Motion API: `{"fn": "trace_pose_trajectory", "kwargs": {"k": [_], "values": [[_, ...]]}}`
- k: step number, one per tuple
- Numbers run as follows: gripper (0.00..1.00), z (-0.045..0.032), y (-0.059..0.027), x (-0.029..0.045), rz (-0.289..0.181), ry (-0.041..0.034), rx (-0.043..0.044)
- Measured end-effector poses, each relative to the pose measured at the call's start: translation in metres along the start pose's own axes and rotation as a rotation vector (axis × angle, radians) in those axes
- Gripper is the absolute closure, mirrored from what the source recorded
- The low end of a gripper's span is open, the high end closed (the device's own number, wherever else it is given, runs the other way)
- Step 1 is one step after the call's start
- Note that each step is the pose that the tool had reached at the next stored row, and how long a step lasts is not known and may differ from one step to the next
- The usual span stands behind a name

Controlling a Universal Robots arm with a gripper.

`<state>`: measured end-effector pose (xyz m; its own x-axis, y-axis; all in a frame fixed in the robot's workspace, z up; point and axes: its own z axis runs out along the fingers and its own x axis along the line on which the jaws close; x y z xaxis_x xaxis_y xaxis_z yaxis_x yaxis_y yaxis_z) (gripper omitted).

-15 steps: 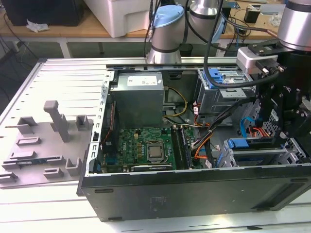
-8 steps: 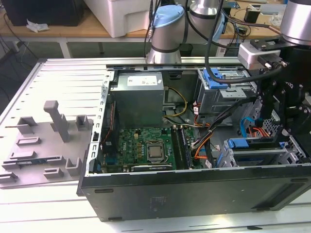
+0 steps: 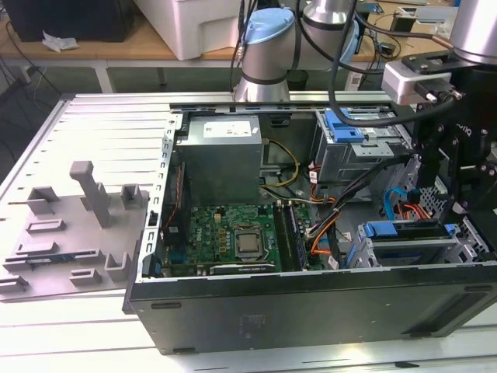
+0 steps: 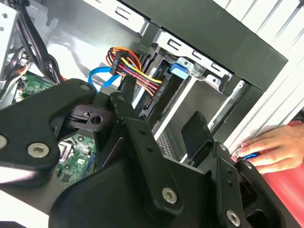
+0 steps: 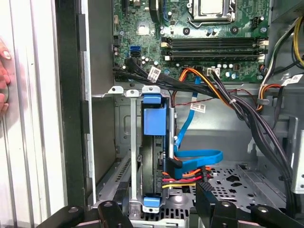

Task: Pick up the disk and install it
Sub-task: 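Insert the first disk wire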

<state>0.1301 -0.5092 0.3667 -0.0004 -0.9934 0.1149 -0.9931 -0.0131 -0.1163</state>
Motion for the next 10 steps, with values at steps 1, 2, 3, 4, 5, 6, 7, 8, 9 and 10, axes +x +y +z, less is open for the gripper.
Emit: {"fn": "trace_pose_trajectory", "kwargs": {"k": [1,2,3,4,5,6,7,8,9,10], "values": [[0.34,-0.0017,0.0000,-0.0010,0.000,0.0002,0.0002],[0.34,-0.0029,0.0000,-0.0017,0.000,0.0002,0.0004],[0.34,-0.0044,0.0001,-0.0027,0.000,0.0001,0.0007],[0.34,-0.0057,0.0001,-0.0035,0.000,0.0002,0.0010],[0.34,-0.0070,0.0002,-0.0046,0.000,0.0001,0.0013],[0.34,-0.0077,0.0004,-0.0055,0.000,0.0004,0.0016],[0.34,-0.0098,0.0032,-0.0173,-0.002,0.0230,0.0019],[0.34,-0.0102,0.0039,-0.0206,-0.005,0.0387,0.0019],[0.34,-0.0103,0.0040,-0.0206,-0.005,0.0422,0.0019],[0.34,-0.0103,0.0040,-0.0206,-0.005,0.0436,0.0019]]}}
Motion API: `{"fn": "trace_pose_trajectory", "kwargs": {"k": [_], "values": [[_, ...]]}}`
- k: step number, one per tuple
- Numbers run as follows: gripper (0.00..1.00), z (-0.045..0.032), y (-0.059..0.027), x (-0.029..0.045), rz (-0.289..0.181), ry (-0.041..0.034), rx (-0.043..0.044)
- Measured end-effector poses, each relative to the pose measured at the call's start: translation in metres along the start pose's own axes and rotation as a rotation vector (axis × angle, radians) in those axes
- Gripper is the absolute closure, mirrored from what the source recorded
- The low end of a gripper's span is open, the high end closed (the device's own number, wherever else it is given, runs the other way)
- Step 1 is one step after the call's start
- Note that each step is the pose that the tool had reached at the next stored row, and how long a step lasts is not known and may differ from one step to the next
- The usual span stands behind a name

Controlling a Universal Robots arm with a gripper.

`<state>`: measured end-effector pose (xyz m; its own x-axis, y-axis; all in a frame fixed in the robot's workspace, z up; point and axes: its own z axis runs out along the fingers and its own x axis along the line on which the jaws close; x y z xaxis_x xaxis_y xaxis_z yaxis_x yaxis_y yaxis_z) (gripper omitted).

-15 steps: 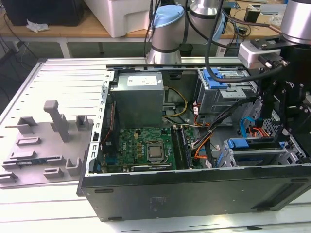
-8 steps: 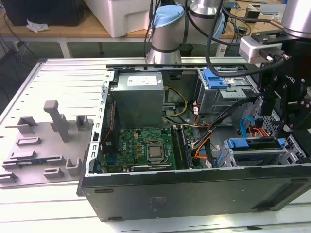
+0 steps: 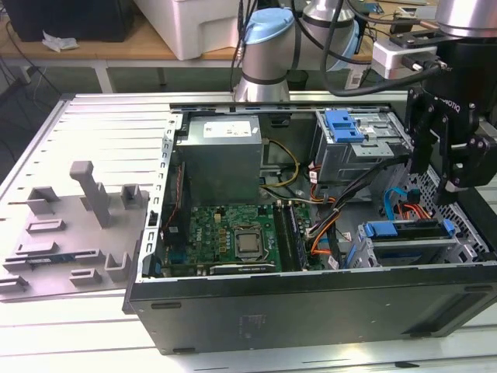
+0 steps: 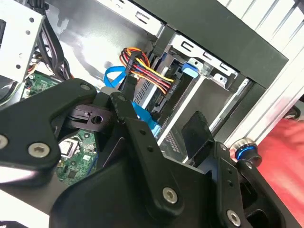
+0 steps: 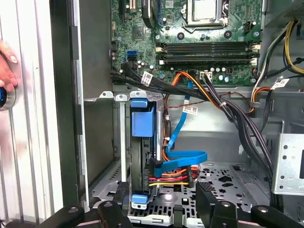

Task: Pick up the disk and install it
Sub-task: 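Insert the first disk wire, then insert the second disk wire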

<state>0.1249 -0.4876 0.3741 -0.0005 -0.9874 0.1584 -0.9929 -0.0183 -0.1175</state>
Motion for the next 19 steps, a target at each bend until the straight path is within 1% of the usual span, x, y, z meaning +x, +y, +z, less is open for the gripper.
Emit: {"fn": "trace_pose_trajectory", "kwargs": {"k": [8,16,19], "values": [[0.34,0.0000,0.0001,0.0000,-0.001,0.0056,0.0000],[0.34,0.0000,0.0002,0.0000,-0.002,0.0178,0.0000],[0.34,0.0000,0.0002,-0.0001,-0.002,0.0200,0.0000]]}}
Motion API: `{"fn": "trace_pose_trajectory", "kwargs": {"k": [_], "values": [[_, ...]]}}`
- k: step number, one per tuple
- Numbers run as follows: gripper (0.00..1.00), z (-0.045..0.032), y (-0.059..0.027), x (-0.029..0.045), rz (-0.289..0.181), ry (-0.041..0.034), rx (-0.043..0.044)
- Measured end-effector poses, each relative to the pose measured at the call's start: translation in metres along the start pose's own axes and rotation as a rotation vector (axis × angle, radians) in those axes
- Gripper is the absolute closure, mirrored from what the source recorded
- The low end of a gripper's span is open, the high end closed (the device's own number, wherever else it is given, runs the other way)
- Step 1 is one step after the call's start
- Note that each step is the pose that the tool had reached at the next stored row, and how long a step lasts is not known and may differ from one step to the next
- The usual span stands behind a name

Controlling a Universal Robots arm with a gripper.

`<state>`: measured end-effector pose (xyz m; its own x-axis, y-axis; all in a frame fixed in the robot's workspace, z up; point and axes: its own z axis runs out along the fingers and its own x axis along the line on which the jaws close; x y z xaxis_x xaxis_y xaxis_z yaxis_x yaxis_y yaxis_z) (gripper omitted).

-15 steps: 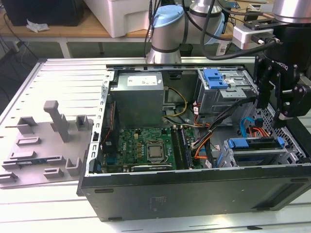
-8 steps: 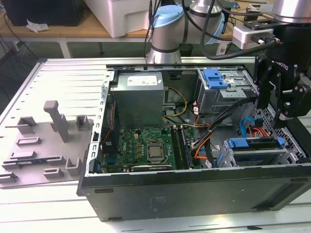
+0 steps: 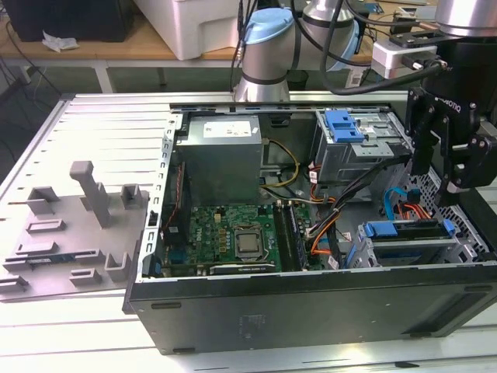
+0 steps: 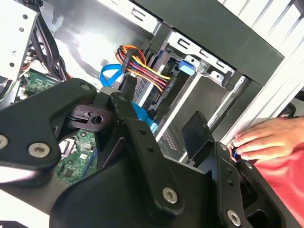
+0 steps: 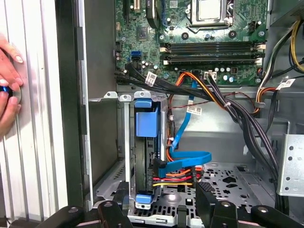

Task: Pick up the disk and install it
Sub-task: 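Insert the second disk wire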

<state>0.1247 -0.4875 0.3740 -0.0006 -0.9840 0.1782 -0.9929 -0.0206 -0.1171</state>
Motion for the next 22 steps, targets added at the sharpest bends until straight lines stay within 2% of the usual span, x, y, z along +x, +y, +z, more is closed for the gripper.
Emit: {"fn": "trace_pose_trajectory", "kwargs": {"k": [4,5,7,9,10,12,15,18,22], "values": [[0.34,0.0000,0.0000,0.0000,0.000,0.0032,0.0000],[0.34,0.0000,0.0001,-0.0001,-0.001,0.0060,0.0000],[0.34,-0.0004,0.0003,-0.0020,-0.002,0.0194,-0.0001],[0.34,-0.0018,0.0006,-0.0094,-0.004,0.0341,0.0000],[0.34,-0.0021,0.0028,-0.0103,-0.006,0.0478,0.0000],[0.34,-0.0029,0.0099,-0.0103,-0.007,0.0660,-0.0002],[0.34,-0.0021,0.0112,-0.0104,-0.004,0.0803,-0.0023],[0.34,-0.0012,0.0114,-0.0107,0.002,0.0928,-0.0118],[0.34,0.0000,0.0119,-0.0110,0.017,0.0986,-0.0257]]}}
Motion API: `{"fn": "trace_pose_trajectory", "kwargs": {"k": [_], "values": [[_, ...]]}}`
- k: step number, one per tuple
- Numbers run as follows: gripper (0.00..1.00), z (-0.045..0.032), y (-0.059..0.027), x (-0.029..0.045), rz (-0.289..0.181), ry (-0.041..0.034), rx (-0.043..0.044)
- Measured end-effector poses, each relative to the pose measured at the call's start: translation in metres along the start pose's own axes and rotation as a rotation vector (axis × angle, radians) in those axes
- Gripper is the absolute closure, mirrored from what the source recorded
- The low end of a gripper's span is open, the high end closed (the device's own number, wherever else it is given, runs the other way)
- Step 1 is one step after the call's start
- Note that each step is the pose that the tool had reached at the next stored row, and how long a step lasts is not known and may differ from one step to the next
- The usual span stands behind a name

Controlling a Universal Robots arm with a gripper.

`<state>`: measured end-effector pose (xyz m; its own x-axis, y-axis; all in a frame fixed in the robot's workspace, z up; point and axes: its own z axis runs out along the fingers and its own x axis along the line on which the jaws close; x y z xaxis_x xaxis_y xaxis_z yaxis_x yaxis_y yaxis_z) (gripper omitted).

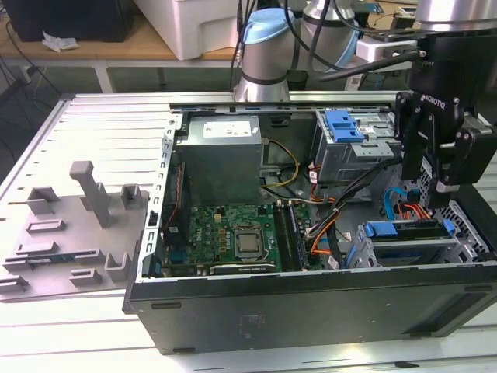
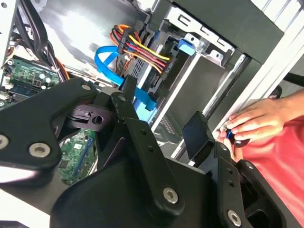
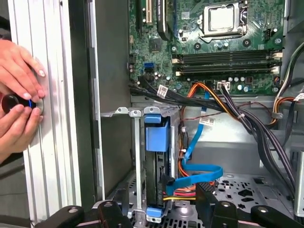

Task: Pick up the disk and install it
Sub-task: 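Insert the second disk wire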

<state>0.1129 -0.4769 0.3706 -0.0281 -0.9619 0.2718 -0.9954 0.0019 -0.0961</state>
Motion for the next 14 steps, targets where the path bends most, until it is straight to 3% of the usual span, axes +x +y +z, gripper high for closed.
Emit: {"fn": "trace_pose_trajectory", "kwargs": {"k": [5,6,7,9,14], "values": [[0.34,0.0025,0.0004,-0.0009,0.014,0.0042,-0.0180],[0.34,0.0027,0.0004,-0.0013,0.010,0.0163,-0.0282],[0.34,0.0027,0.0006,-0.0023,0.008,0.0288,-0.0328],[0.34,0.0027,0.0006,-0.0039,0.006,0.0382,-0.0337],[0.34,0.0038,0.0007,-0.0053,0.005,0.0517,-0.0352]]}}
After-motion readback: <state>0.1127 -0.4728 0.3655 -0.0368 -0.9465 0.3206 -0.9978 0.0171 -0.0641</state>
